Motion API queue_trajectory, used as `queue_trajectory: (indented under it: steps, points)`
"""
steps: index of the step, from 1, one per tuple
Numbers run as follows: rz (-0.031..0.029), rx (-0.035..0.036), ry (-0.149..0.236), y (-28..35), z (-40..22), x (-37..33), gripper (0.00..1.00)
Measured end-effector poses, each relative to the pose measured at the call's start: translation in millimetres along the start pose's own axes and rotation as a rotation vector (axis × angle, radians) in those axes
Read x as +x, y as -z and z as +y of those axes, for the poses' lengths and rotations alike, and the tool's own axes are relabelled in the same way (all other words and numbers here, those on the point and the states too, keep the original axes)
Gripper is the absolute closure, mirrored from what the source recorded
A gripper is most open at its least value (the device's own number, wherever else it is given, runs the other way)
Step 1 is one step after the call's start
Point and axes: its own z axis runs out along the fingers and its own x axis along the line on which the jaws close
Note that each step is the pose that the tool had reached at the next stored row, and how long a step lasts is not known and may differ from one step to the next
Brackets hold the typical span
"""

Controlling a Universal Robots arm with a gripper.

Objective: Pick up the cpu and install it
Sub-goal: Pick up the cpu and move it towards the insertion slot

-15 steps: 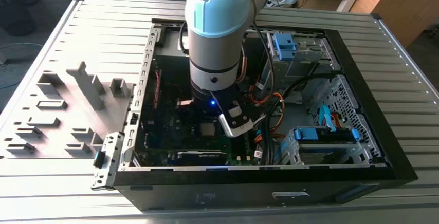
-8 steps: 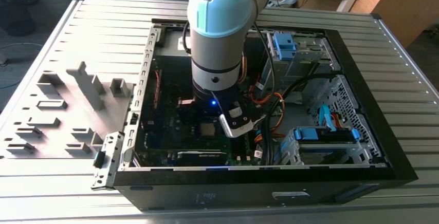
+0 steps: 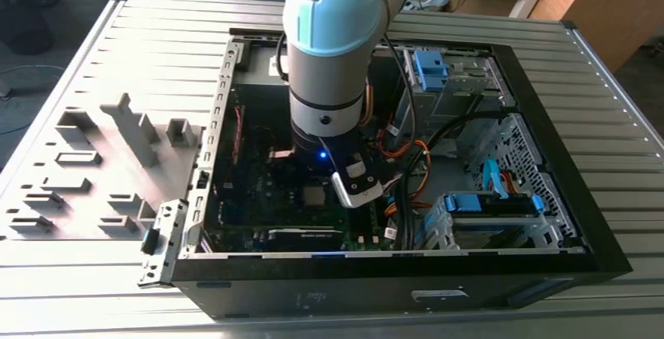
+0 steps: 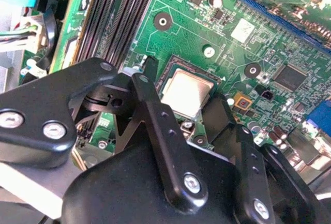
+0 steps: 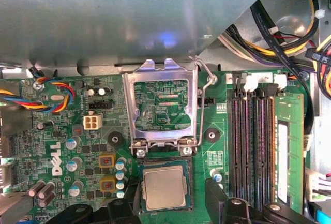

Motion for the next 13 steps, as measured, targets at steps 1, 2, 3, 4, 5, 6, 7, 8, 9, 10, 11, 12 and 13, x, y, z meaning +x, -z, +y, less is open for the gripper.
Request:
queue_trajectory:
  steps: [1,2,3,4,5,6,7,8,9,10,11,12,13]
  points:
    - [0.0,0.0001,0.0,-0.2,0.0,0.1,0.38]
    - [0.0001,0.0001,0.0,-0.4,0.0,0.1,0.38]
    - [0.0001,0.0,0.0,-0.4,0.1,0.2,0.38]
    - [0.0001,0.0,0.0,-0.5,0.1,0.2,0.38]
    - [0.0001,-0.0001,0.0,-0.6,0.1,0.2,0.38]
    - [0.0,-0.0002,0.0,-0.6,0.1,0.2,0.38]
    - [0.0,-0.0001,0.0,-0.6,0.1,0.2,0.38]
    - [0.0,-0.0001,0.0,-0.7,0.1,0.2,0.38]
    - [0.0,-0.0001,0.0,-0.7,0.1,0.3,0.38]
    - [0.0004,0.0003,0.0,-0.7,0.0,0.4,0.4]
    - [0.0008,0.0007,-0.001,-0.5,0.0,0.6,0.4]
    - [0.0003,0.0004,-0.001,-0.6,0.0,0.5,0.45]
    - [0.0002,0.0003,-0.001,-0.7,0.0,0.5,0.45]
